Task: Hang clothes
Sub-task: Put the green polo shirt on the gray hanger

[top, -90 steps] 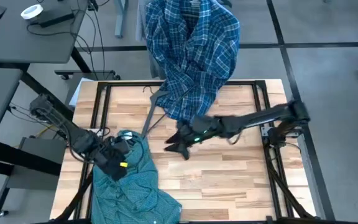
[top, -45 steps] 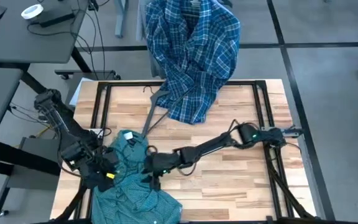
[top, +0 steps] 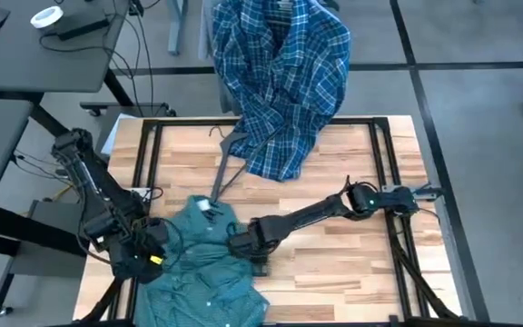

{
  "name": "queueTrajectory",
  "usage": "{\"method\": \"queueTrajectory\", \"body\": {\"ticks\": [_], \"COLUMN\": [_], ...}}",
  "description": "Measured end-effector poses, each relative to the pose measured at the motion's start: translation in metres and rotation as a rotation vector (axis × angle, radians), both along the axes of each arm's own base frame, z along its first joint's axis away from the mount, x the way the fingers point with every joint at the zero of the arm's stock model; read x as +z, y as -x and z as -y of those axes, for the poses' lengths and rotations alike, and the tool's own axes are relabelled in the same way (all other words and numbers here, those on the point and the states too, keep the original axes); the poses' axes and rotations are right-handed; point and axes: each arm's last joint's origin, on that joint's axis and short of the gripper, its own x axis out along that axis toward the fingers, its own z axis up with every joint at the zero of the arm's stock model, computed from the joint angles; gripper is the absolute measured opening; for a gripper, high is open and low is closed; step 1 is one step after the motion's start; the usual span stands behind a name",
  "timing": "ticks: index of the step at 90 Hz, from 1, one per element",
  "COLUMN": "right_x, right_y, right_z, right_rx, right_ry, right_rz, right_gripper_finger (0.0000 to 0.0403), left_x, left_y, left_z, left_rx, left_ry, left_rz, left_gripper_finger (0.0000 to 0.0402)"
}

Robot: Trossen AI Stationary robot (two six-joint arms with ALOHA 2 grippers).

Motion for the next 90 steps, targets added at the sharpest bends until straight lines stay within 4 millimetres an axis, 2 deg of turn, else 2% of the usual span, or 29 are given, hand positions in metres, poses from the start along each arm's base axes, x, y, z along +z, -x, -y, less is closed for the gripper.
{"method": "queueTrajectory", "body": {"ticks": [11, 19, 25, 34, 39, 47, 55, 63, 73, 80, 90], "right_x": [0.015, 0.049, 0.085, 0.143, 0.173, 0.207, 0.225, 0.232, 0.233, 0.233, 0.220], "right_y": [0.029, 0.047, 0.059, 0.077, 0.085, 0.091, 0.092, 0.093, 0.092, 0.091, 0.084], "right_z": [-0.006, -0.010, -0.013, -0.010, -0.004, 0.012, 0.036, 0.067, 0.116, 0.156, 0.211], "right_rx": [0.019, -0.007, -0.054, -0.139, -0.182, -0.206, -0.192, -0.205, -0.274, -0.335, -0.333], "right_ry": [0.153, 0.179, 0.147, 0.060, 0.026, 0.045, 0.120, 0.160, 0.198, 0.150, 0.074], "right_rz": [-0.176, -0.185, -0.100, 0.086, 0.213, 0.409, 0.503, 0.495, 0.458, 0.444, 0.455], "right_gripper_finger": [0.0125, 0.0122, 0.0121, 0.0121, 0.0121, 0.0121, 0.0121, 0.0121, 0.0125, 0.0136, 0.0160], "left_x": [0.000, 0.001, 0.008, 0.030, 0.042, 0.061, 0.074, 0.082, 0.091, 0.096, 0.097], "left_y": [-0.001, -0.003, -0.007, -0.016, -0.021, -0.028, -0.034, -0.039, -0.046, -0.049, -0.055], "left_z": [0.000, -0.002, -0.004, -0.009, -0.014, -0.024, -0.038, -0.052, -0.072, -0.085, -0.103], "left_rx": [0.021, 0.056, 0.079, 0.104, 0.114, 0.132, 0.152, 0.185, 0.250, 0.289, 0.364], "left_ry": [0.008, 0.019, 0.039, 0.070, 0.061, 0.021, -0.049, -0.112, -0.143, -0.150, -0.210], "left_rz": [-0.004, -0.007, 0.004, 0.045, 0.077, 0.138, 0.170, 0.174, 0.176, 0.195, 0.199], "left_gripper_finger": [0.0068, 0.0068, 0.0068, 0.0068, 0.0068, 0.0068, 0.0068, 0.0068, 0.0069, 0.0074, 0.0081]}}
